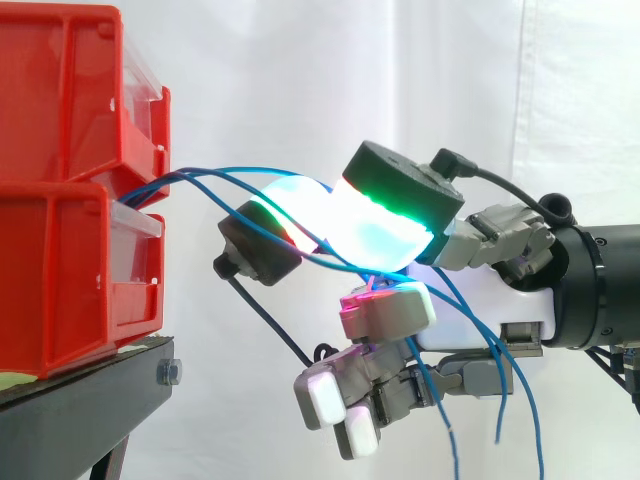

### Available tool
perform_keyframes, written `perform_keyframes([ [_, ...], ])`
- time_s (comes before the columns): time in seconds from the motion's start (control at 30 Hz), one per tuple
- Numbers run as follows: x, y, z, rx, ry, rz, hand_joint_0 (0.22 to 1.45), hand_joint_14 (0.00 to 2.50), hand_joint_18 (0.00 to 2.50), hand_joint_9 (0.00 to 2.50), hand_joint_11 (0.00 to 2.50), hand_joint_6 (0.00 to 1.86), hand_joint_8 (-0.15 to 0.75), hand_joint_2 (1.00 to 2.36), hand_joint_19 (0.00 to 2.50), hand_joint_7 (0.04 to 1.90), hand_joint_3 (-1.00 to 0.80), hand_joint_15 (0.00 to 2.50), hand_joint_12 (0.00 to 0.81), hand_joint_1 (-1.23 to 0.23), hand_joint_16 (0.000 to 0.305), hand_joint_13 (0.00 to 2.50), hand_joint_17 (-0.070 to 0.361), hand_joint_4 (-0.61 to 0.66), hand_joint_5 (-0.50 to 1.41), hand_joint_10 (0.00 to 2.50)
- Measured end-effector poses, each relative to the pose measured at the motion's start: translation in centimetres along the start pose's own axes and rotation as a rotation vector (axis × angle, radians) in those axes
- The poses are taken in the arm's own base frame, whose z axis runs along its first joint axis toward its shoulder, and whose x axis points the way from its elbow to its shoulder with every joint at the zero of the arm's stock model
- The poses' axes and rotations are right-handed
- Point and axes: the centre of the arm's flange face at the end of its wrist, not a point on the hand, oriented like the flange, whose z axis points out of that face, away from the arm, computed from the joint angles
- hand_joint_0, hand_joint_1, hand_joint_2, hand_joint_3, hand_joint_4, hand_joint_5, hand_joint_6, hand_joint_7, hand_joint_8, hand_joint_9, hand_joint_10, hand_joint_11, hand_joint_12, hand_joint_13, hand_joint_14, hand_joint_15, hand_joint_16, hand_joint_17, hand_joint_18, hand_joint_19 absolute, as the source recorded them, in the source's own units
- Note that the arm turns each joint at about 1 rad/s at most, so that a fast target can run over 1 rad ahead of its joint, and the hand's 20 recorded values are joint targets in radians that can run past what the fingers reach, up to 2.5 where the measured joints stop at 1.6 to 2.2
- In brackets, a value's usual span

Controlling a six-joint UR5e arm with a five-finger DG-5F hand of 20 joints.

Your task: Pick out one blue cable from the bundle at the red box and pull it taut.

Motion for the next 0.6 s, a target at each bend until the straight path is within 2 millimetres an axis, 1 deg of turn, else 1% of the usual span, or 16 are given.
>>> perform_keyframes([
  [0.03,0.0,0.0,0.0,0.0,0.0,0.0,0.62,0.02,0.86,1.48,0.95,0.91,0.165,1.0,0.69,0.97,-0.5,0.58,0.248,-0.92,0.038,1.02,0.085,-0.33,-0.04,0.04],
  [0.07,0.0,0.01,0.0,0.0,0.0,0.0,0.67,0.02,0.86,1.46,0.92,0.91,0.162,1.0,0.68,0.98,-0.5,0.57,0.249,-0.97,0.038,1.02,0.085,-0.31,-0.04,0.04],
  [0.1,0.0,0.01,0.0,0.0,0.001,0.0,0.72,0.02,0.85,1.41,0.91,0.91,0.157,1.01,0.67,0.95,-0.42,0.57,0.252,-0.99,0.038,1.01,0.085,-0.3,-0.05,0.04],
  [0.13,0.01,0.0,0.0,0.0,0.001,0.0,0.73,0.03,0.85,1.4,0.92,0.92,0.162,1.01,0.67,0.97,-0.39,0.57,0.243,-0.99,0.038,0.99,0.085,-0.31,-0.06,0.03],
  [0.17,0.01,0.0,0.0,0.0,0.001,0.0,0.77,0.03,0.83,1.37,0.92,0.92,0.159,1.02,0.67,1.08,-0.33,0.58,0.248,-0.99,0.038,0.98,0.084,-0.31,-0.06,0.04],
  [0.23,0.01,0.0,0.0,0.0,0.001,0.0,0.8,0.03,0.79,1.34,0.92,0.94,0.16,1.02,0.7,1.16,-0.28,0.58,0.247,-0.98,0.037,0.97,0.084,-0.33,-0.07,0.03],
  [0.3,0.01,0.0,0.0,0.0,0.001,0.0,0.85,0.02,0.73,1.3,0.9,0.96,0.154,1.02,0.75,1.25,-0.22,0.59,0.247,-0.96,0.037,0.94,0.083,-0.31,-0.09,0.04],
  [0.33,0.01,0.01,0.0,0.0,0.001,0.0,0.86,0.03,0.72,1.3,0.9,0.97,0.157,1.02,0.75,1.22,-0.21,0.59,0.247,-0.95,0.037,0.93,0.083,-0.33,-0.09,0.04],
  [0.37,0.02,0.0,0.0,0.0,0.002,0.0,0.87,0.02,0.68,1.24,0.88,0.97,0.151,1.02,0.76,1.24,-0.21,0.6,0.246,-0.95,0.037,0.91,0.082,-0.33,-0.11,0.03],
  [0.4,0.02,0.0,0.0,0.0,0.002,0.001,0.88,0.02,0.65,1.18,0.87,0.98,0.147,1.02,0.77,1.2,-0.24,0.59,0.247,-0.94,0.037,0.88,0.083,-0.35,-0.12,0.03],
  [0.5,0.05,0.0,0.0,0.0,0.005,0.001,0.88,0.02,0.62,1.07,0.85,0.98,0.131,1.01,0.73,1.08,-0.36,0.57,0.243,-0.92,0.038,0.81,0.085,-0.37,-0.16,0.03],
  [0.53,0.05,0.0,-0.01,0.001,0.006,0.002,0.87,0.02,0.63,1.07,0.85,0.98,0.133,1.01,0.71,1.06,-0.39,0.56,0.242,-0.94,0.038,0.8,0.085,-0.36,-0.17,0.03],
  [0.57,0.06,-0.01,-0.01,0.001,0.006,0.002,0.85,0.02,0.66,1.03,0.85,0.97,0.127,1.0,0.63,0.99,-0.5,0.53,0.245,-0.95,0.038,0.79,0.086,-0.35,-0.18,0.03],
  [0.6,0.06,-0.02,-0.03,0.003,0.007,0.002,0.79,0.02,0.7,1.02,0.85,0.97,0.129,1.0,0.57,0.88,-0.5,0.52,0.245,-0.95,0.039,0.79,0.087,-0.33,-0.18,0.03],
])
